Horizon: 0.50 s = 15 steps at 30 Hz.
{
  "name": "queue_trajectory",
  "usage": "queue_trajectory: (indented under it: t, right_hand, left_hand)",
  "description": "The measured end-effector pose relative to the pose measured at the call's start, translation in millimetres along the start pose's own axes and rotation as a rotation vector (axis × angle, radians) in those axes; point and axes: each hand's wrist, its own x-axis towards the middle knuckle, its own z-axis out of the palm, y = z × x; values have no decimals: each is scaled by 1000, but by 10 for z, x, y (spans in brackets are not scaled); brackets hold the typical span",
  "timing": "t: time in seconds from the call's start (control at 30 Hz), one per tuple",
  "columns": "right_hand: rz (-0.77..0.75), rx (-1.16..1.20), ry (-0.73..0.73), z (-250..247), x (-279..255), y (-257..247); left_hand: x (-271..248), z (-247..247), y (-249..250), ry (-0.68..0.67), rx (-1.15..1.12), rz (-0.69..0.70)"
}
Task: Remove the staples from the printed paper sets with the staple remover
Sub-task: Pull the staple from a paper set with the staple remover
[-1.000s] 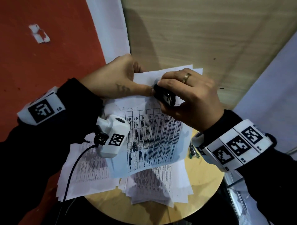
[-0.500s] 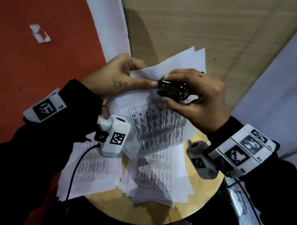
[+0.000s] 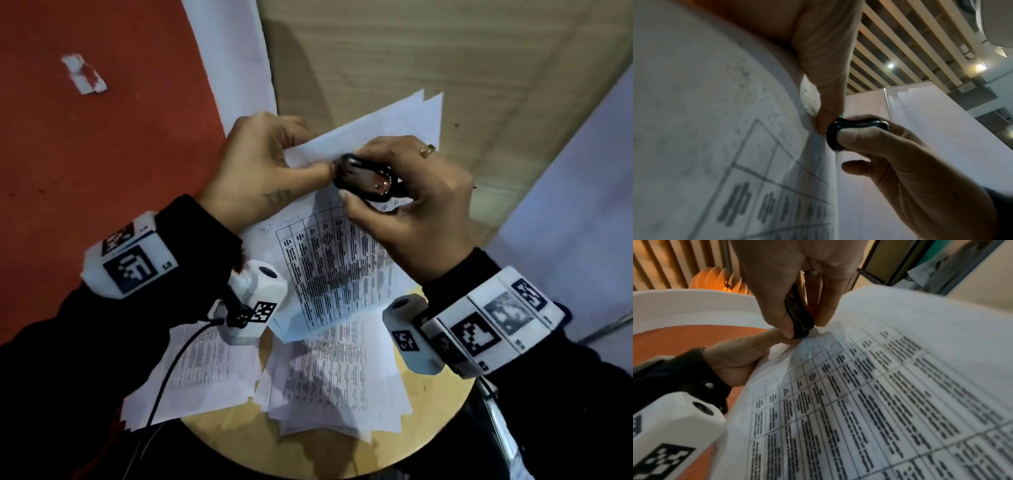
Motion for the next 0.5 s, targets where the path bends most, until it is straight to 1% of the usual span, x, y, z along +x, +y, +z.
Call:
queue_trajectory:
  t: [0.13, 0.23, 0.3, 0.37, 0.4, 0.43, 0.5]
  right_hand:
    - [-4, -85, 24, 60, -20, -12]
    - [25, -113, 34, 76, -38, -3]
    - [138, -54, 84, 14, -31, 45]
    - [235, -19, 154, -78, -32, 129]
    - [264, -19, 149, -110, -57, 169]
    - [303, -9, 115, -116, -102, 206]
    - [418, 19, 3, -80, -220, 271]
  left_hand:
    - [-20, 11, -16, 17, 129, 3]
    - [-23, 31, -41, 22, 156, 4]
    - [-25, 4, -87, 51, 179, -2]
    - [-32, -64, -149, 68, 141, -45]
    - [-42, -93, -177, 62, 132, -63]
    - [-49, -121, -204, 52, 135, -73]
    - [-47, -150, -245, 44, 146, -93]
